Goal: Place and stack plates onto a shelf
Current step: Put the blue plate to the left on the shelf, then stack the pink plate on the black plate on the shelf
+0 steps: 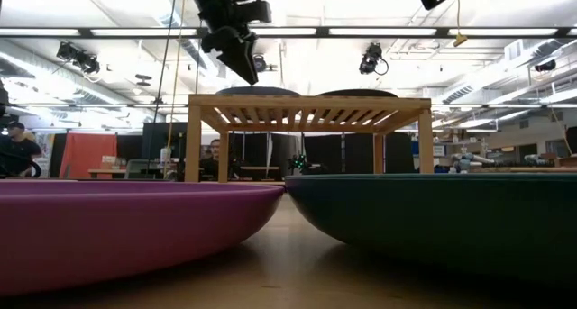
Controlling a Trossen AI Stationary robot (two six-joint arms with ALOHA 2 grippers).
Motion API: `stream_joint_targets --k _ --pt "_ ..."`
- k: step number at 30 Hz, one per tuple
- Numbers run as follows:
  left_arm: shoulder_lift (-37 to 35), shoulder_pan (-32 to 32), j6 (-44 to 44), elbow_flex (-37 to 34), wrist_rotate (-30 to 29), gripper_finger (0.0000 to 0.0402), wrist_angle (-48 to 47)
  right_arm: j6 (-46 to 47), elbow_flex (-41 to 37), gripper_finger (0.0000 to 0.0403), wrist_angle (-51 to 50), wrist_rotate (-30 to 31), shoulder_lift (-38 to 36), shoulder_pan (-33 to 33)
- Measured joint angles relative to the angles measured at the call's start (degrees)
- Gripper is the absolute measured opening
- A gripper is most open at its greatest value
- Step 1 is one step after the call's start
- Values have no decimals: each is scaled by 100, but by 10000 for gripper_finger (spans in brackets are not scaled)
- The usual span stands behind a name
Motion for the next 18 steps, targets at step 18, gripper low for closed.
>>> stream_joint_targets --k 18 --pt "-344 -1173 -980 52 -220 117 -16 1569 2 114 -352 27 75 790"
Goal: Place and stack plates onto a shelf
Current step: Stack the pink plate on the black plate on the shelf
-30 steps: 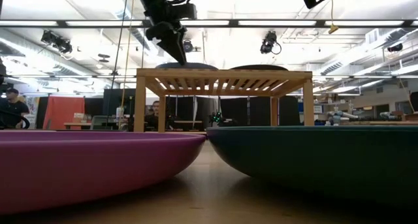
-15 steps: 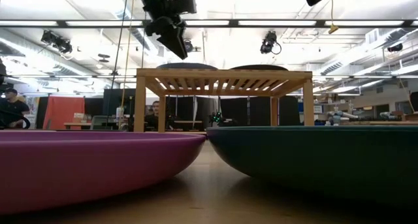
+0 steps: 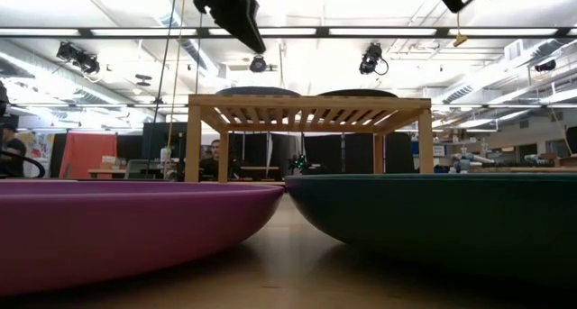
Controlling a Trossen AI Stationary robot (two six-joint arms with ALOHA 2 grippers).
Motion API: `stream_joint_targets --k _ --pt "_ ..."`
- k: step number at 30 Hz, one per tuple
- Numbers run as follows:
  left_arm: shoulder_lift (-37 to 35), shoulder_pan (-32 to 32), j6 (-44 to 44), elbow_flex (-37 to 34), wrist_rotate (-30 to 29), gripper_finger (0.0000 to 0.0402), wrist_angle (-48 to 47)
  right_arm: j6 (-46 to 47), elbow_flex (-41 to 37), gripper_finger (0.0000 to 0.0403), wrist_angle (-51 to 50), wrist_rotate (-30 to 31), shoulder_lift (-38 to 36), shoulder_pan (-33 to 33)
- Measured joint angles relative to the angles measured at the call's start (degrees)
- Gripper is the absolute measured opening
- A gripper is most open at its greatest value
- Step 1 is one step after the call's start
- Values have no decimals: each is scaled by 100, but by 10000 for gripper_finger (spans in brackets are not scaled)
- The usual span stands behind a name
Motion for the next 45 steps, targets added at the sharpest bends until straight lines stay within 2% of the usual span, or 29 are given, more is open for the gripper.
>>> stream_joint_targets --k 6,21,37,45 --pt "2 -394 -89 -1 -3 117 13 518 0 114 -670 4 466 350" --pt "7 -637 -228 -1 -7 117 24 524 0 114 -1657 4 2092 683" --pt "11 -637 -230 -1 -4 117 22 472 0 114 -1908 6 3369 683" --pt "11 -637 -230 1 -5 117 24 461 0 114 -1933 236 3559 683"
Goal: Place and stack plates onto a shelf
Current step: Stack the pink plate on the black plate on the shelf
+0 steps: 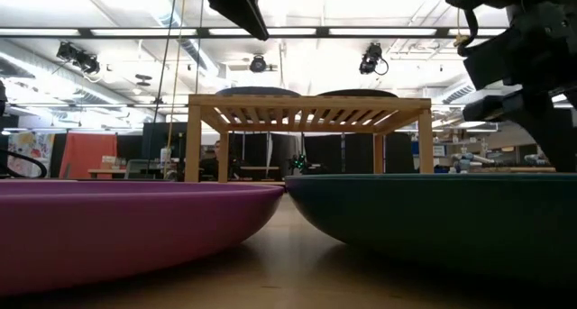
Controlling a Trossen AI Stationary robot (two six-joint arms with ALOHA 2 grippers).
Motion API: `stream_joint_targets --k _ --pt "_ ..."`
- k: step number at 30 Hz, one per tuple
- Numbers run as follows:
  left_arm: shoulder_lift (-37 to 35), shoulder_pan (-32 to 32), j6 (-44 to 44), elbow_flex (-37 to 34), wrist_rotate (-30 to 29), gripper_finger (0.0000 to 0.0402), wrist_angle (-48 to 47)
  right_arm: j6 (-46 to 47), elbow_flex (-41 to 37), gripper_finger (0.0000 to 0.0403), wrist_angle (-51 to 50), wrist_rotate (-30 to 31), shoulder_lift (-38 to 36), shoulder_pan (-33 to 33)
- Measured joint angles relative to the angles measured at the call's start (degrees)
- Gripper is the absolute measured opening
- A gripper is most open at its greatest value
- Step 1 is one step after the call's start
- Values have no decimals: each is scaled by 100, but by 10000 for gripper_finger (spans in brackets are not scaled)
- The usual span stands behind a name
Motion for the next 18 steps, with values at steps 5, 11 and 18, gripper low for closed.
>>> stream_joint_targets --k 5,11,18 --pt "0 0 -2 0 0 117 -1 0 0 114 -18 127 -67 0" --pt "0 0 -2 0 0 117 2 0 0 114 -14 132 -67 0" --pt "0 0 -2 0 0 117 0 -113 -95 114 112 93 14 -2"
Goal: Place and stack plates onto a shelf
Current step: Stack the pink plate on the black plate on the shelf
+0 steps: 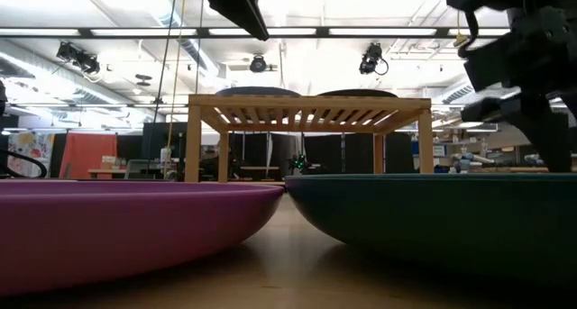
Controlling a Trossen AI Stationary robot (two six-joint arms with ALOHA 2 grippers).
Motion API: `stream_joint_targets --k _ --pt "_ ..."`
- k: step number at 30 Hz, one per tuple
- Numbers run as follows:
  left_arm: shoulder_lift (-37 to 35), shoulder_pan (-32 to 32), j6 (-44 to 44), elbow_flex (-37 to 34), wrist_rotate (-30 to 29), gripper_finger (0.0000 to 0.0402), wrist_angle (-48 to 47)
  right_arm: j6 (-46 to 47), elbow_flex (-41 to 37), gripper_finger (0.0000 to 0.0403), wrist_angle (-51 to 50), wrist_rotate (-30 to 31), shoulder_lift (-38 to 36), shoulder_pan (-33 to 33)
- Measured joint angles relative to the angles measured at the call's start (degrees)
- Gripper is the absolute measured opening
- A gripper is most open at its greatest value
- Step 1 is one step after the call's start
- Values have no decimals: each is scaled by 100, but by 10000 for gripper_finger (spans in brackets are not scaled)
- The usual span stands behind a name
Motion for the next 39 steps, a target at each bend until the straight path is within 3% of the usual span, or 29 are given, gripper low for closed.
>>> stream_joint_targets --k 8,18,32,39 --pt "1 0 2 0 0 117 0 -48 -135 106 85 127 78 2" --pt "2 0 2 0 1 117 1 -38 -132 16 28 108 70 2" --pt "2 0 0 0 2 117 0 -38 242 16 -775 169 76 -1" --pt "2 0 -344 0 4 117 2 -38 511 15 -1224 593 76 -1"
